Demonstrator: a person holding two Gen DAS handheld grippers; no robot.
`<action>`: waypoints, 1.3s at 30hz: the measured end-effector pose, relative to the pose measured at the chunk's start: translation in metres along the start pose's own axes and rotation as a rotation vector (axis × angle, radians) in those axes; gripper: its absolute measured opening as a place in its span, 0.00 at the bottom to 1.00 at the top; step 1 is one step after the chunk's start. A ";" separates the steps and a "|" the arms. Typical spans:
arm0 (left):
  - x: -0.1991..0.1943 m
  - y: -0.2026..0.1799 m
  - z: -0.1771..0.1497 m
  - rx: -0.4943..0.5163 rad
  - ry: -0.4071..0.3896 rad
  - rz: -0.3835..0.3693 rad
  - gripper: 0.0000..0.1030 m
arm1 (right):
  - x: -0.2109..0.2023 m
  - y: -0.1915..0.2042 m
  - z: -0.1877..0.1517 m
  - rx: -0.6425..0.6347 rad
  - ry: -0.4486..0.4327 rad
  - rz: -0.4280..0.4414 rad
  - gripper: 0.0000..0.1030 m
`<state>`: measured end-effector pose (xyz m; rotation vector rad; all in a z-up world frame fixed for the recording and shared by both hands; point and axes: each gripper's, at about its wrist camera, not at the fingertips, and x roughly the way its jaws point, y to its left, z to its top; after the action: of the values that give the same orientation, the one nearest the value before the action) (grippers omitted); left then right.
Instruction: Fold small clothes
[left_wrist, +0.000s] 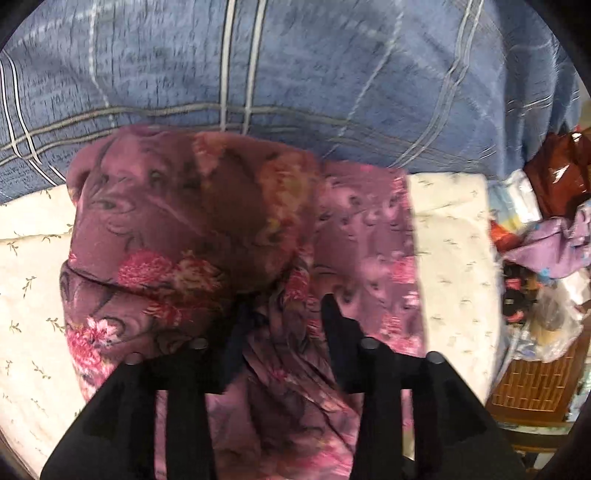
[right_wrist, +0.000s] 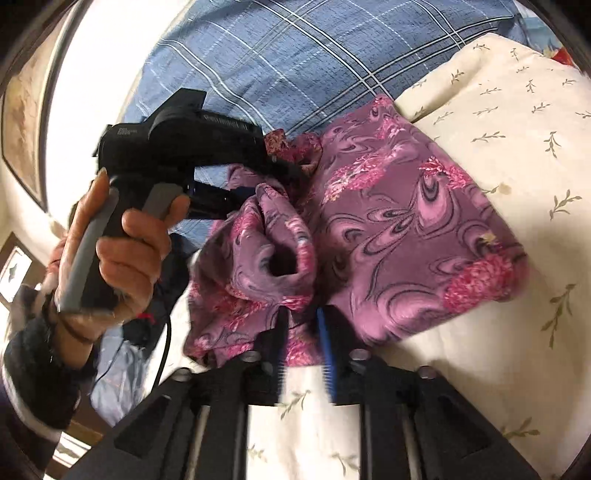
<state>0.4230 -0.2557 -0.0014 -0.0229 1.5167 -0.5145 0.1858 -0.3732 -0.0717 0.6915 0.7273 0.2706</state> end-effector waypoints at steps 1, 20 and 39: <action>-0.005 -0.001 0.001 0.003 0.000 -0.009 0.56 | -0.003 0.001 0.000 -0.007 -0.006 0.009 0.43; -0.024 -0.042 -0.020 0.016 -0.071 0.036 0.09 | -0.037 0.000 0.031 -0.020 -0.175 0.119 0.11; -0.106 0.058 -0.054 -0.080 -0.362 -0.236 0.70 | -0.083 -0.062 0.093 0.104 -0.219 -0.019 0.53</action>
<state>0.3930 -0.1526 0.0750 -0.3435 1.1833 -0.6013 0.1894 -0.5026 -0.0196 0.7989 0.5405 0.1376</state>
